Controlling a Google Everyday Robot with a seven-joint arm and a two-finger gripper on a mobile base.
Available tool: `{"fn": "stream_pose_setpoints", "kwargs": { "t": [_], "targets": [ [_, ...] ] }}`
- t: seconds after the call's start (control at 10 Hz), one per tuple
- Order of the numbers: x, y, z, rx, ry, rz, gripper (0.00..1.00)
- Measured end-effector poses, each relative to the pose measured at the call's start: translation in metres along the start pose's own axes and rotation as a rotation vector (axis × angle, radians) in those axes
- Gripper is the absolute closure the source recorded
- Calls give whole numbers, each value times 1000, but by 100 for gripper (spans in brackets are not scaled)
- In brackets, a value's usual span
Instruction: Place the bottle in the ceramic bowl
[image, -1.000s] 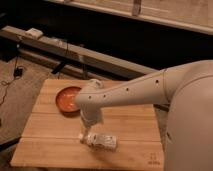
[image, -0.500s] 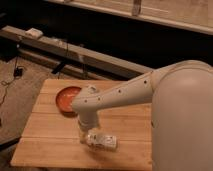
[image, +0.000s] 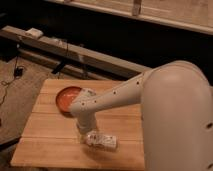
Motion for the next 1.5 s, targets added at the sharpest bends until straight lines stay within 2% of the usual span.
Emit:
{"fn": "stream_pose_setpoints", "kwargs": {
  "t": [0.2, 0.5, 1.0, 1.3, 1.5],
  "targets": [
    [-4, -2, 6, 5, 4, 10, 35],
    [-10, -15, 8, 31, 9, 48, 35],
    [-22, -58, -8, 82, -15, 145, 35],
    [-21, -80, -14, 89, -23, 200, 35],
    [-18, -71, -16, 70, -26, 196, 35]
  ]
}}
